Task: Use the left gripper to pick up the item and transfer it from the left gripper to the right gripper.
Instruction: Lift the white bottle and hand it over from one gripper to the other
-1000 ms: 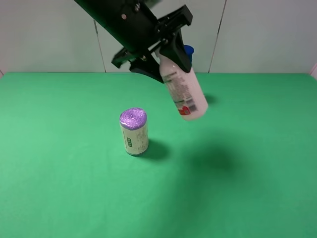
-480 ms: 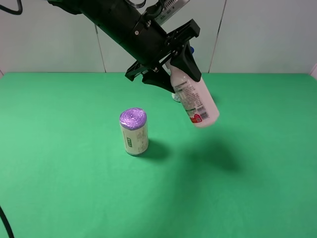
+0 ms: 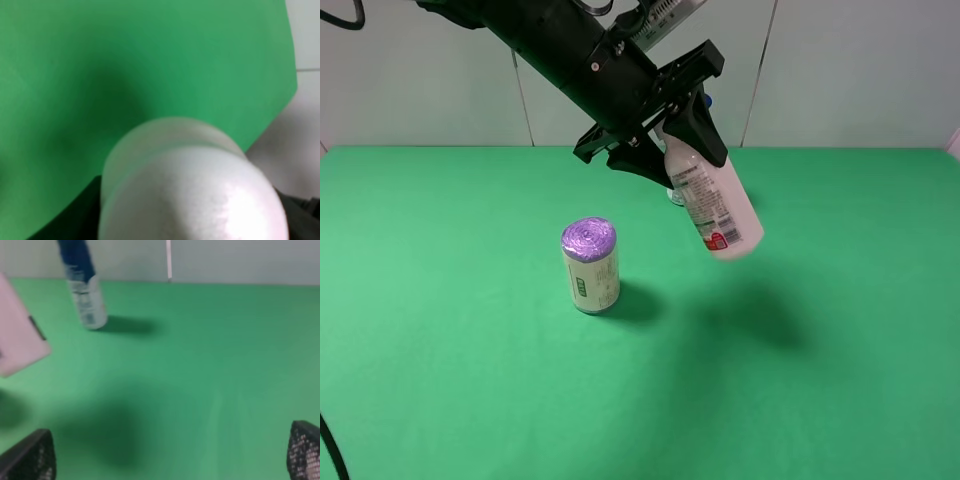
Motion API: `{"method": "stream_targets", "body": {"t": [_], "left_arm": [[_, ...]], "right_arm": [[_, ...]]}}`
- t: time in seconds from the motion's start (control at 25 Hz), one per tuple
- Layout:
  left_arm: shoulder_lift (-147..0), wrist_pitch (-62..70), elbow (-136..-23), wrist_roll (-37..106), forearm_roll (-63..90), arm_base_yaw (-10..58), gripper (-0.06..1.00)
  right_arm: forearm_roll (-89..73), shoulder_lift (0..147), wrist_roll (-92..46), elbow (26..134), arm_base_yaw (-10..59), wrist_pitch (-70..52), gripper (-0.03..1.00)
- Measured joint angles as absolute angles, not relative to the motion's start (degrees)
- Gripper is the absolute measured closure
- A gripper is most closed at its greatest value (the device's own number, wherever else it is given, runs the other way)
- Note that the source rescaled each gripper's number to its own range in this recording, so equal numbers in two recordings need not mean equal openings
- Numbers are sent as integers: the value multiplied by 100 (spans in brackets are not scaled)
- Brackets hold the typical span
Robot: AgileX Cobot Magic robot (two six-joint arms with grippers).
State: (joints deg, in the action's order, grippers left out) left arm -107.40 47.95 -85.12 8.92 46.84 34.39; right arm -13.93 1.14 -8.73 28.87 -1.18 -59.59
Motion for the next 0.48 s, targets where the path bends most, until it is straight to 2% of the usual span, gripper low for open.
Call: {"method": "stream_targets", "body": {"t": [0.2, 0.48], "left_arm": [[-10740, 5071, -8512, 1266, 4690, 3439, 94], [-10740, 5254, -8512, 1971, 5026, 3439, 94]], "right_arm": [[-1817, 1184, -1164, 3256, -29, -5960, -3], [-2190, 2471, -1717, 3425, 871, -5339, -3]]}}
